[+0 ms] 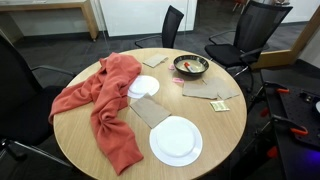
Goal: Put the red marker in the bowl on the table
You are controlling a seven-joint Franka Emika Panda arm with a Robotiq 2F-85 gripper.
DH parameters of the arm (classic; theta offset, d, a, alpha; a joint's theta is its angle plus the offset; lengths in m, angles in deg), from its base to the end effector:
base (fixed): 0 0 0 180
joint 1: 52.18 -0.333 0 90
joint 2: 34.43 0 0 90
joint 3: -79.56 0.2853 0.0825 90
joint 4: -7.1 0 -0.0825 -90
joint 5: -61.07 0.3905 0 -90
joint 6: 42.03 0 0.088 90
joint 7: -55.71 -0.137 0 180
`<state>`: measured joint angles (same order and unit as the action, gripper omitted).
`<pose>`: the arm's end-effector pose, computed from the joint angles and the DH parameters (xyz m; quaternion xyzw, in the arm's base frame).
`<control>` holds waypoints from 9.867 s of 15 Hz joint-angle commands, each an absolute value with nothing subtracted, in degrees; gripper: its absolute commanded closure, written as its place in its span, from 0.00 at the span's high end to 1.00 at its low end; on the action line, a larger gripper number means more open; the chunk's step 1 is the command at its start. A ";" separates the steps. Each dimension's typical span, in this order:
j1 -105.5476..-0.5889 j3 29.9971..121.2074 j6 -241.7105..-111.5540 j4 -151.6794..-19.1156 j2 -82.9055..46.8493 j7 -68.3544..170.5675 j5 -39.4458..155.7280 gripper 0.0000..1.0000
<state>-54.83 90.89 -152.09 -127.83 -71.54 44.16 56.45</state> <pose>0.3972 0.0971 0.5198 0.9899 0.0175 0.1188 0.0756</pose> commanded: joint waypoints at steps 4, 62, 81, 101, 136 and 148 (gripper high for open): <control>-50.41 84.42 -157.25 -128.72 -65.12 40.71 57.66 1.00; -47.17 66.96 -189.71 -107.28 -1.45 14.55 63.96 1.00; -47.52 66.14 -189.47 -103.57 6.83 14.54 65.51 0.58; -52.28 63.52 -188.57 -115.52 -12.50 12.64 64.26 0.06; -66.08 73.24 -195.14 -109.37 1.76 -0.67 58.98 0.06; -67.32 71.92 -196.33 -112.47 -2.56 -2.68 60.46 0.99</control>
<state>-67.10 71.97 -196.41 -109.01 1.74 -2.15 58.99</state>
